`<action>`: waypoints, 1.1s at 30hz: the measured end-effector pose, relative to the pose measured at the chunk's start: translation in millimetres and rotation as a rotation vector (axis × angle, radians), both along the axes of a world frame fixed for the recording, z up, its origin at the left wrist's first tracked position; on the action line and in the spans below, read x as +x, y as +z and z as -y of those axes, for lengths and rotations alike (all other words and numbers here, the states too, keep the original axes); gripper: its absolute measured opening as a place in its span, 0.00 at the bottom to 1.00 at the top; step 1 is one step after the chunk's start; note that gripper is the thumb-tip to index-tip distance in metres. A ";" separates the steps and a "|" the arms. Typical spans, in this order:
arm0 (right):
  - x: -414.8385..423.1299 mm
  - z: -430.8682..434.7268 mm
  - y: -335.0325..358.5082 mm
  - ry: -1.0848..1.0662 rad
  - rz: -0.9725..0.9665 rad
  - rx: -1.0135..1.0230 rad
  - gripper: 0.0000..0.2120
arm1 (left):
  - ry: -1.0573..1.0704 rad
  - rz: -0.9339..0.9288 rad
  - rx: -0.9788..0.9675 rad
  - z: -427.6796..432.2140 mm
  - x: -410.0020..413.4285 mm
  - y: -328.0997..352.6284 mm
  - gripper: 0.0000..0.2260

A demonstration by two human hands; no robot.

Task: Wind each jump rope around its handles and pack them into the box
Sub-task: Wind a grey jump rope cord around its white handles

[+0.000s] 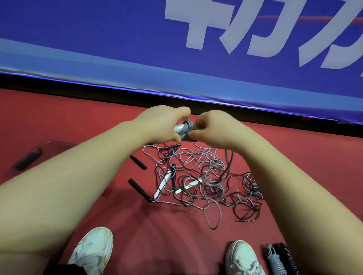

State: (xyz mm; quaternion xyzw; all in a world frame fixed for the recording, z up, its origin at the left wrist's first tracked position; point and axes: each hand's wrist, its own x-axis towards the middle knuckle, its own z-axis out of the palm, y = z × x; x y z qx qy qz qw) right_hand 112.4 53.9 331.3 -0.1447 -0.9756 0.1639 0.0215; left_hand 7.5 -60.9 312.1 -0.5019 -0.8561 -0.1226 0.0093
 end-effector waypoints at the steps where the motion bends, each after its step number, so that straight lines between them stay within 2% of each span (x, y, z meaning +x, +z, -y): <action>1: 1.0 -0.8 2.8 0.031 -0.003 0.206 0.09 | -0.015 -0.012 -0.028 -1.9 0.6 -4.4 0.21; 3: 4.3 -2.5 9.3 0.119 -0.015 0.423 0.09 | -0.050 -0.030 -0.106 -6.0 3.5 -13.4 0.21; 6: 8.9 -9.9 10.9 0.256 -0.054 0.604 0.10 | -0.077 -0.003 -0.179 -10.1 6.8 -19.8 0.20; 8: 11.6 -19.1 8.5 0.321 -0.114 0.657 0.11 | -0.113 0.021 -0.189 -10.2 6.2 -18.1 0.19; 12: 12.7 -34.5 -0.9 0.395 -0.170 0.596 0.16 | -0.226 0.155 -0.171 -8.5 7.8 -16.5 0.14; 15: 12.6 -45.7 -7.9 0.389 -0.162 0.436 0.16 | -0.329 0.258 -0.200 -6.9 12.4 -20.2 0.14; 19: 18.7 -66.4 -22.2 0.169 -0.197 0.209 0.14 | -0.462 0.529 -0.190 -6.3 25.6 -17.9 0.13; 23: 18.0 -56.3 -38.2 0.089 -0.286 -0.335 0.15 | -0.448 0.705 -0.075 -8.1 34.9 -0.2 0.16; 26: 17.1 -48.8 -35.1 0.002 -0.323 -0.586 0.15 | -0.373 0.711 0.076 -7.8 30.6 10.3 0.20; 30: 18.5 -36.4 -39.9 -0.078 -0.147 -0.629 0.17 | -0.341 0.922 0.311 -8.0 27.9 16.9 0.21; 31: 15.7 -30.3 -42.7 -0.053 -0.154 -0.650 0.16 | -0.321 0.955 0.358 -9.0 26.1 18.4 0.21; 33: 2.7 -20.1 -50.7 -0.015 -0.288 -0.774 0.12 | -0.240 1.001 0.486 -11.1 20.1 20.7 0.18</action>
